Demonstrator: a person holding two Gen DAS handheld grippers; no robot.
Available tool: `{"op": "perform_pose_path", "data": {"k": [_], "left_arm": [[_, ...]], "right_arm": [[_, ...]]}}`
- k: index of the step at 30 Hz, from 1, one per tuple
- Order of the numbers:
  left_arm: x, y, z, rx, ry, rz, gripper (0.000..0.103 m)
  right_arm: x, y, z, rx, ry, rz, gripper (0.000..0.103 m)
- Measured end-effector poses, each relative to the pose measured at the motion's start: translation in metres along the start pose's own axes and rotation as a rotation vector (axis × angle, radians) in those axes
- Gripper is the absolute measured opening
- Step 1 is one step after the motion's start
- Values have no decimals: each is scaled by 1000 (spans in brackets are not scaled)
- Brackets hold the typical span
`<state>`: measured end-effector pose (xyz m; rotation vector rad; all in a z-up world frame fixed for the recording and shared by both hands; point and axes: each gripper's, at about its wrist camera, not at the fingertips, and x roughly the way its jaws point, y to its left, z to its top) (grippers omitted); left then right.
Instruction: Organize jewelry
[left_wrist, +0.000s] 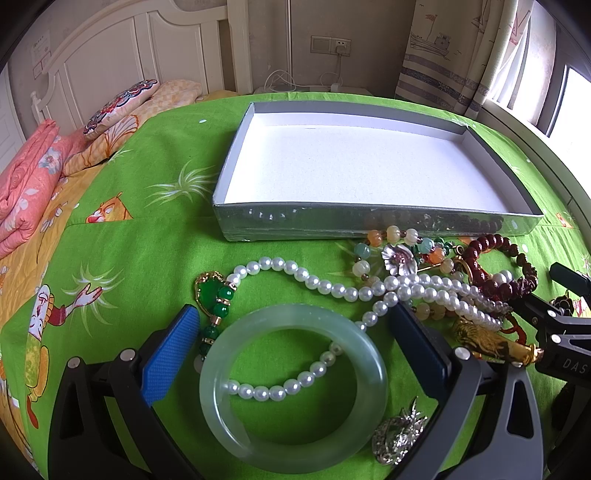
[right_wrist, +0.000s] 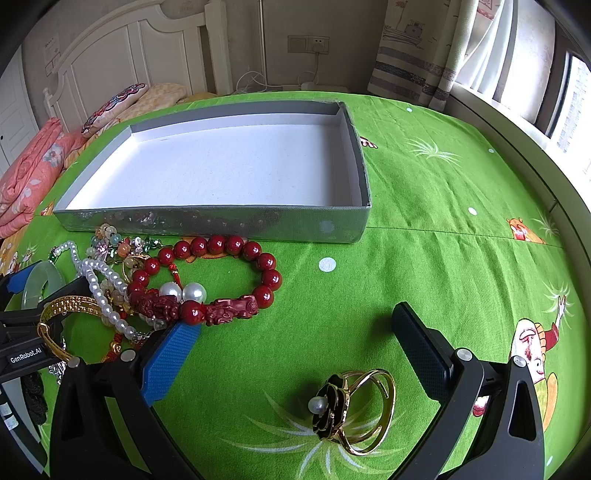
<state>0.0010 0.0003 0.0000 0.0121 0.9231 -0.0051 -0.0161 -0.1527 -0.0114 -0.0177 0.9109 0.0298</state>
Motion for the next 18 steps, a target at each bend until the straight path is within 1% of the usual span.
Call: {"op": "perform_pose_path", "data": {"k": [18], "left_arm": [[0, 0, 0, -4, 4, 6, 101]], "right_arm": [[1, 0, 0, -1, 0, 0, 99]]}}
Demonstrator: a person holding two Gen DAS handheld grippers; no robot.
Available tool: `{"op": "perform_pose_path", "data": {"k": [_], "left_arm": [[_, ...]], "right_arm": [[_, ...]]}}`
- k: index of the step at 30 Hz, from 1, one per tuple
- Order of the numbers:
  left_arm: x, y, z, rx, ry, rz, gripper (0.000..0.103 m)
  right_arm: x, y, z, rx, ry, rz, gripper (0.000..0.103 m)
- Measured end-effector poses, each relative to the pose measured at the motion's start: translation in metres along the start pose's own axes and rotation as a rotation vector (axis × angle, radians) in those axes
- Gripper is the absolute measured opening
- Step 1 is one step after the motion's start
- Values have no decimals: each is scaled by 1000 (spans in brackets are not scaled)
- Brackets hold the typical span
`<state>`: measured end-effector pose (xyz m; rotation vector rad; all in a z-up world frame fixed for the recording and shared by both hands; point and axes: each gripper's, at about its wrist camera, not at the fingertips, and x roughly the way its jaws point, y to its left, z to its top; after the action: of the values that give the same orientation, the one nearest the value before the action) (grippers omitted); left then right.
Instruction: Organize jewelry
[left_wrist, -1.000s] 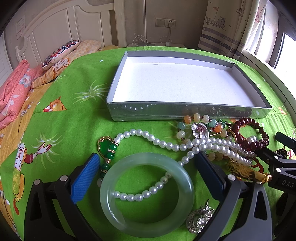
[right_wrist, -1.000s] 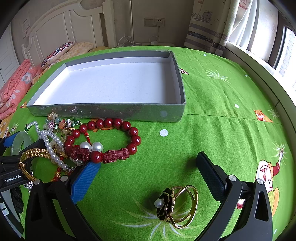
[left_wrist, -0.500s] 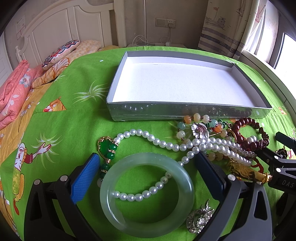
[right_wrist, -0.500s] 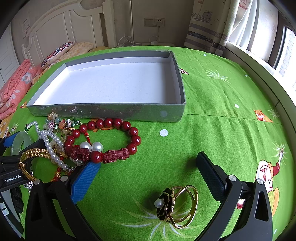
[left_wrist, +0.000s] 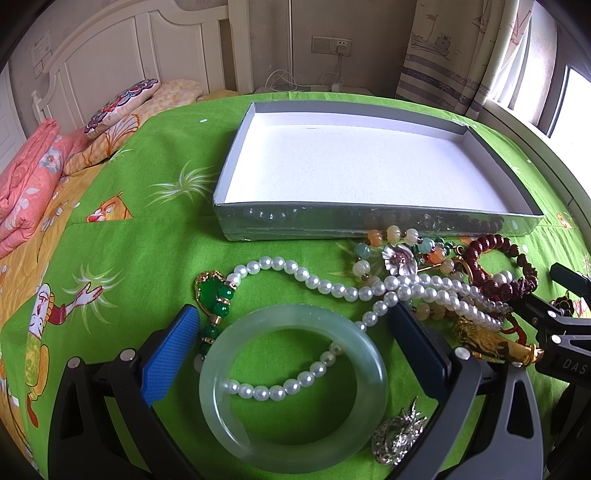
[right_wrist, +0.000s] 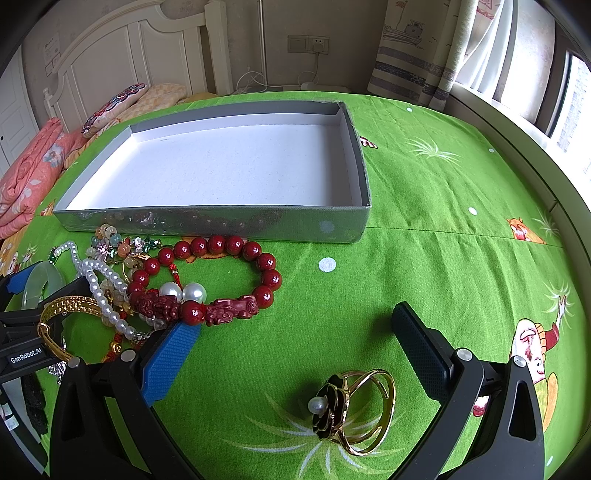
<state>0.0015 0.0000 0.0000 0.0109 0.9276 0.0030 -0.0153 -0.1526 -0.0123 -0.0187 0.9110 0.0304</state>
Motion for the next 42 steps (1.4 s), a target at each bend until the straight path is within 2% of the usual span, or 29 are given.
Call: {"op": "perform_pose_path", "data": {"k": [4, 9, 11, 17, 24, 31, 36, 40, 42], "left_arm": [[-4, -1, 5, 24, 41, -20, 101], [-16, 11, -15, 51, 48, -42, 101], [-27, 21, -26, 53, 25, -64, 101], [-61, 47, -56, 71, -67, -41, 101], [-78, 64, -71, 78, -88, -62, 101], [-75, 47, -56, 78, -76, -145, 101], [-53, 28, -43, 109, -8, -79, 101], [-38, 36, -38, 58, 28, -90, 89], [-40, 37, -39, 61, 7, -89, 78]], "right_arm": [[-1, -1, 0, -24, 16, 18, 99], [-14, -7, -14, -88, 48, 89, 99], [-25, -8, -24, -92, 44, 119, 99], [-52, -15, -45, -132, -14, 197, 99], [-70, 18, -56, -273, -61, 226, 99], [-75, -5, -50, -181, -93, 237, 99], [-75, -21, -48, -134, -97, 234, 99], [-71, -32, -49, -129, -75, 207, 99], [-68, -40, -50, -116, -64, 200, 99]]}}
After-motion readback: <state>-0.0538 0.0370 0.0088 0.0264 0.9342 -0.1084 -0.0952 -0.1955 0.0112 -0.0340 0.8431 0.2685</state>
